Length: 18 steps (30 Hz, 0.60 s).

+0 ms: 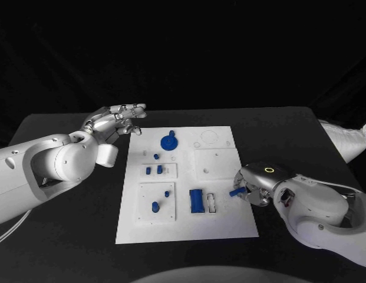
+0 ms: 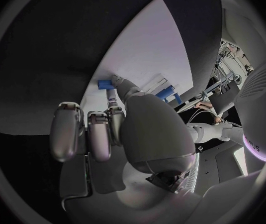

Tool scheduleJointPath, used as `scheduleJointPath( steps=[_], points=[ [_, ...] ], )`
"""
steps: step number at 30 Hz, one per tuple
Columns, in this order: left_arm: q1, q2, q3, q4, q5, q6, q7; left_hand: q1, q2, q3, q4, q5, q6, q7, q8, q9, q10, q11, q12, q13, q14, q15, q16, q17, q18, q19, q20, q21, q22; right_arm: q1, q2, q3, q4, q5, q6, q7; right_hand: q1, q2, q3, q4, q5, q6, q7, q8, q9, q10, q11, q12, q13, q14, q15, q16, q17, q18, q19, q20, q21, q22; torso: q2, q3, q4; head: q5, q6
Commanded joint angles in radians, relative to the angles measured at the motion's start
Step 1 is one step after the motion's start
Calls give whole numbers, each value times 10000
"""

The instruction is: Assemble the parts on the task board

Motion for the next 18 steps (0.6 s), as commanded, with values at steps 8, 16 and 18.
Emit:
scheduleJointPath(
  steps=[8, 16, 18],
  points=[
    [3, 9, 4, 45, 17, 176, 37, 5, 73, -49, 0, 35, -55, -14, 67, 4, -73, 25, 14, 14, -93, -8, -40, -13, 105, -8, 31, -28, -11, -160, 23, -145, -101, 698, 30, -206, -1410, -380, 1781, 76, 493, 356, -63, -224, -5, 264, 45, 69, 728, 926, 35, 80, 1996, -122, 38, 30, 120, 117, -25, 3, -2, 38, -28],
    [2, 26, 4, 40, 17, 176, 46, 5, 73, -49, 0, 35, -55, -14, 67, 4, -73, 25, 14, 14, -93, -8, -40, -13, 105, -8, 31, -28, -11, -115, -125, -121, 282, 1774, -862, -191, -2013, -568, 2009, 317, 262, 499, -108, -266, 14, 328, 28, 149, 788, 941, 13, 120, 2062, -137, 74, 6, 182, 220, -1, -4, 2, 19, -3],
    [2, 29, 4, 40, 17, 170, 47, 5, 73, -49, 0, 35, -55, -14, 67, 4, -73, 25, 14, 14, -93, -8, -40, -13, 105, -8, 31, -28, -11, -86, -163, -114, 362, 2130, -1040, -185, -2152, -618, 2002, 394, 221, 533, -121, -271, 18, 342, 20, 170, 803, 943, 6, 127, 2074, -140, 81, 1, 193, 238, -2, 1, -2, 25, -3]
  ],
)
